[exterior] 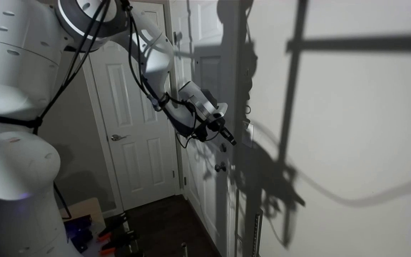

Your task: Flip the switch on the wall

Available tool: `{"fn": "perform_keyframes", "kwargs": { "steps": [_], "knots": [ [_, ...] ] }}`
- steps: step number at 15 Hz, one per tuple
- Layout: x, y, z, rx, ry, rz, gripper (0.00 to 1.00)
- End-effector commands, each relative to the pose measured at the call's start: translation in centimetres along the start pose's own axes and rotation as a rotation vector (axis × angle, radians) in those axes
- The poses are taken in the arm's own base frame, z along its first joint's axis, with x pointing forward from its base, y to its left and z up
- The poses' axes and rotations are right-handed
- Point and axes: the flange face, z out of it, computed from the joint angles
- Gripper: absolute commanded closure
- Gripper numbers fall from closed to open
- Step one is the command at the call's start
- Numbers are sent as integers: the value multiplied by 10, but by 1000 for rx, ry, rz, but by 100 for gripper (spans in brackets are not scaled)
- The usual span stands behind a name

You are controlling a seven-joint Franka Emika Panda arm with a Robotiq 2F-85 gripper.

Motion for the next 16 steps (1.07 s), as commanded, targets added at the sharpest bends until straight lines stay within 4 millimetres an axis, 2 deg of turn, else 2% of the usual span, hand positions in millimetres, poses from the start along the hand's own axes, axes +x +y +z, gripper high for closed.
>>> {"fn": "perform_keyframes", "kwargs": {
  "steps": [1,9,16],
  "knots": [
    [4,-10,8,19,60,16,98],
    [8,-27,22,1,173,22,98],
    [13,-33,31,-16,261,87,99]
  ]
}}
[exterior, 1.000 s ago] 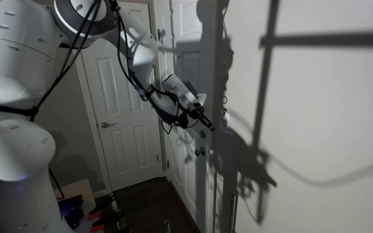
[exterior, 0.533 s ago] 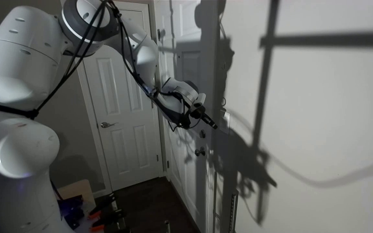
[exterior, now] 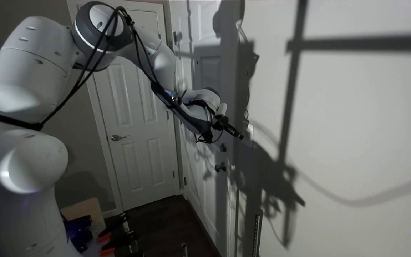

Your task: Flip the switch on the wall

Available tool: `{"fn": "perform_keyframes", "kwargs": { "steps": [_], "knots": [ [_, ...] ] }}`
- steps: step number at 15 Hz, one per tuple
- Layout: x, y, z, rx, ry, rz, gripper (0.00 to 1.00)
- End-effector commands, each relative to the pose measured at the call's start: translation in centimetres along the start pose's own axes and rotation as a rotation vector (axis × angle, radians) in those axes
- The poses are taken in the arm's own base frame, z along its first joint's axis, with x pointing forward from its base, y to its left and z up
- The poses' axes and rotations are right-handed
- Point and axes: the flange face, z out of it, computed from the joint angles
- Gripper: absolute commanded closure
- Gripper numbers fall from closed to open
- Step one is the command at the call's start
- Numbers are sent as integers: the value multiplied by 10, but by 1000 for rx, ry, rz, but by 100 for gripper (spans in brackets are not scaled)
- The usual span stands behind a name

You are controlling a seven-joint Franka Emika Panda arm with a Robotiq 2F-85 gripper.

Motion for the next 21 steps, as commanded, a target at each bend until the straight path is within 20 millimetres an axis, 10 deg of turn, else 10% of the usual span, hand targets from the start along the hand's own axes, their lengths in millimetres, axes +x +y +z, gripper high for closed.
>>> {"fn": "perform_keyframes", "kwargs": {
  "steps": [1,13,21],
  "knots": [
    [-1,0,5,-9,39,63,99],
    [0,-14,-21,0,173,194,99],
    [0,-6,-5,-19,178,182,99]
  ]
}}
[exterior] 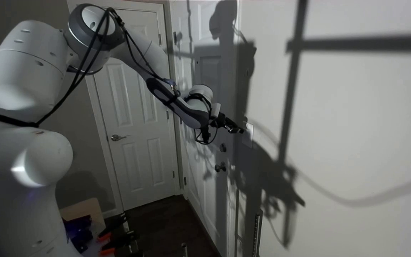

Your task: Flip the switch on the wall

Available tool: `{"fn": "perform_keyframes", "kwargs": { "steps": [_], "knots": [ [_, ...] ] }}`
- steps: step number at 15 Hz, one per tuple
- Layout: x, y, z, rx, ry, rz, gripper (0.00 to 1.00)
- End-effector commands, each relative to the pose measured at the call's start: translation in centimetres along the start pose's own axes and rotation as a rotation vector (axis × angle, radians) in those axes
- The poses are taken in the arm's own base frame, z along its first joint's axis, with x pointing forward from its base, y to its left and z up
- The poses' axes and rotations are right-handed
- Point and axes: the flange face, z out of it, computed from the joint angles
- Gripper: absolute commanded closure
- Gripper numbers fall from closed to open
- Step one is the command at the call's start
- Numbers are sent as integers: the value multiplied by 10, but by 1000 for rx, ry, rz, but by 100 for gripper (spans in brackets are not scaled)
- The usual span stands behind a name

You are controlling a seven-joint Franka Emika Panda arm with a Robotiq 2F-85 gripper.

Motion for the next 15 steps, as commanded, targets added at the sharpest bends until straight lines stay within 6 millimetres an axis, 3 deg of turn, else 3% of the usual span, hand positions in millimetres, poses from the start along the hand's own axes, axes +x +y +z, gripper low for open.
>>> {"fn": "perform_keyframes", "kwargs": {
  "steps": [1,9,15],
  "knots": [
    [3,6,8,3,9,5,99],
    [8,-10,13,46,-8,-4,99],
    [7,-2,33,64,-62,10,99]
  ]
}}
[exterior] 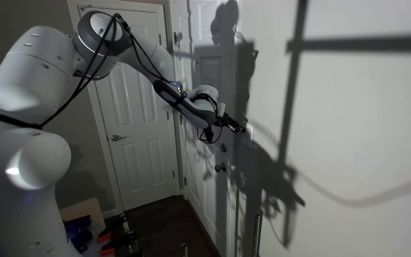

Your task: Flip the switch on the wall

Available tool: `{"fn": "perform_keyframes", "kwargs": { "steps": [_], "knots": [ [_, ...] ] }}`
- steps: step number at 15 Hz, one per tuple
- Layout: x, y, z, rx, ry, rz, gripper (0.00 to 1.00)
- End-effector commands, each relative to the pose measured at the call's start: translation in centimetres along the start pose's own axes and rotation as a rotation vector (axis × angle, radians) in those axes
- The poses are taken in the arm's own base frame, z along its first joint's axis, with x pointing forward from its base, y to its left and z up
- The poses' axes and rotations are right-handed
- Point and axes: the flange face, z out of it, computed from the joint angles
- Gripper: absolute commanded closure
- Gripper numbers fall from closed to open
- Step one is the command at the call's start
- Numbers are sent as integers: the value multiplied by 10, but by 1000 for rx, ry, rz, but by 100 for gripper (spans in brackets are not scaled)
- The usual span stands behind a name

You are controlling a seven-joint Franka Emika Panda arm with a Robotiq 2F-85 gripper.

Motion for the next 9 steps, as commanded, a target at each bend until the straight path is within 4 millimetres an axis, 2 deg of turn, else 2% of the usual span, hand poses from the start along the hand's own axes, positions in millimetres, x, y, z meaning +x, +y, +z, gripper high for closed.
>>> {"fn": "perform_keyframes", "kwargs": {
  "steps": [1,4,9],
  "knots": [
    [1,9,17,0,-20,2,99],
    [2,10,12,-5,-28,3,99],
    [-4,4,-26,-17,-1,-8,99]
  ]
}}
